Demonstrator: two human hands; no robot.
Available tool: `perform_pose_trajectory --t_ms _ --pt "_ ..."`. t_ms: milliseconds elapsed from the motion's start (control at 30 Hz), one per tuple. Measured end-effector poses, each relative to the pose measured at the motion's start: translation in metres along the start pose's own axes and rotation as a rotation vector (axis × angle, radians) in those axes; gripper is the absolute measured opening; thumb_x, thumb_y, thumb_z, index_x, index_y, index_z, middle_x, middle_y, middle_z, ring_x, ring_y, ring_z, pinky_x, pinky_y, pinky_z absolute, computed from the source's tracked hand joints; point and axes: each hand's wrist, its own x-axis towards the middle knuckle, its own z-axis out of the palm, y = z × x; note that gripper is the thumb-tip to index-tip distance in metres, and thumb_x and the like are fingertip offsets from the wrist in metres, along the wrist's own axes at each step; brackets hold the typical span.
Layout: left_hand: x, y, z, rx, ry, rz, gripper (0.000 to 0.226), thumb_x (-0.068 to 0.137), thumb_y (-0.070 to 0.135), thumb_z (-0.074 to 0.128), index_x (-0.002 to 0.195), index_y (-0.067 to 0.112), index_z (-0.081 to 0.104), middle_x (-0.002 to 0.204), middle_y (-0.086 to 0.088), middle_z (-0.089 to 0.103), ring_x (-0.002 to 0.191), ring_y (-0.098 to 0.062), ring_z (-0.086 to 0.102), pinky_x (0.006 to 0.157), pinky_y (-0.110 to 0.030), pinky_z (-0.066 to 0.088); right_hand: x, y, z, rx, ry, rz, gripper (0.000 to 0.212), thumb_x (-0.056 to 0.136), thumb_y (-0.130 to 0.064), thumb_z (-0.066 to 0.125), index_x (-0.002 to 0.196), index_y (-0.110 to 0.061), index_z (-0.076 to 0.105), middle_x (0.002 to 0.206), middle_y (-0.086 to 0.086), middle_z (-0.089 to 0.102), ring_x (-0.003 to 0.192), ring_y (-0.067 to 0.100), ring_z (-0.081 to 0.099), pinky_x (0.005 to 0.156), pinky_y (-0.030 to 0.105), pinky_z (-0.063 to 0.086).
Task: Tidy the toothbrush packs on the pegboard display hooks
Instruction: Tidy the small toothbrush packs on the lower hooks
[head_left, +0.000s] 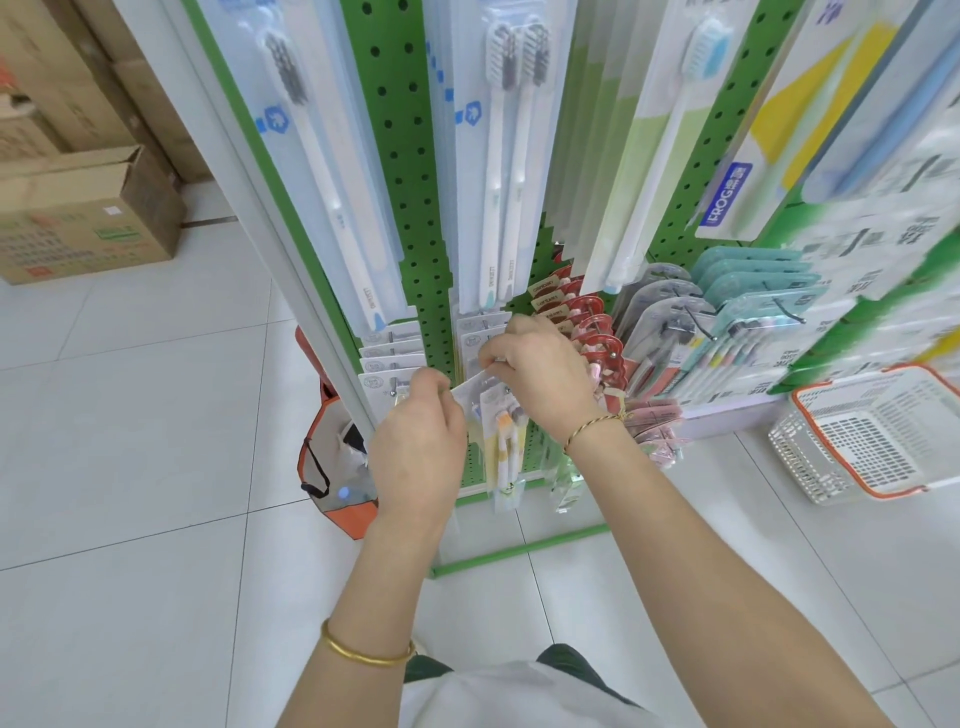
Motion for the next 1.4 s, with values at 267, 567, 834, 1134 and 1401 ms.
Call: perform_pose_trajectory --t_ms 267,567,834,1134,1401 --pt "-0.001 -0.005 -0.009 0.284 -0.111 -0.006 0.024 0.099 0.032 0.042 0.108 0.016 0.058 0.085 -0.005 0.064 0.072 -0.023 0.047 0.055 -0.029 0.03 0.001 -0.003 0.005 0.142 -0.009 -0.198 0.009 0.081 -0.005 0.066 0.081 -0.011 0.073 0.075 0.009 0.053 0.079 0.023 0.044 0.066 0.036 0.043" --pt "-0.005 -0.008 -0.026 0.323 -0.185 -0.031 0.016 0.095 0.022 0.044 0.093 0.012 0.057 0.079 -0.003 0.057 0.075 -0.026 0.05 0.06 -0.028 0.037 -0.019 0.004 0.007 0.308 0.15 -0.061 0.016 0.084 -0.002 0.064 0.094 -0.012 0.071 0.084 -0.003 0.055 0.084 0.017 0.048 0.075 0.03 0.041" --pt "-0.005 -0.006 -0.042 0.073 -0.241 -0.019 0.022 0.09 0.025 0.056 0.068 0.026 0.055 0.085 0.0 0.051 0.076 -0.021 0.053 0.067 -0.031 0.042 -0.071 0.007 0.01 0.667 0.19 0.24 0.015 0.086 -0.005 0.063 0.088 -0.019 0.066 0.084 -0.009 0.059 0.075 -0.005 0.05 0.07 0.008 0.039" --pt "-0.014 0.011 -0.023 -0.518 -0.311 -0.019 0.015 0.095 0.021 0.052 0.081 0.017 0.056 0.087 -0.019 0.066 0.074 -0.032 0.061 0.078 -0.048 0.052 -0.121 0.029 0.015 0.839 -0.006 0.305 0.02 0.094 -0.01 0.055 0.077 -0.014 0.064 0.07 -0.002 0.053 0.068 0.007 0.046 0.069 0.027 0.039" --pt "-0.033 0.05 0.007 -0.571 -0.245 0.034 0.034 0.102 0.024 0.039 0.134 0.016 0.037 0.094 0.015 0.05 0.07 0.004 0.047 0.065 -0.018 0.035 -0.134 0.031 0.004 1.011 0.1 0.439 0.03 0.092 -0.005 0.056 0.075 -0.027 0.069 0.07 -0.015 0.064 0.071 0.01 0.055 0.071 0.027 0.045"
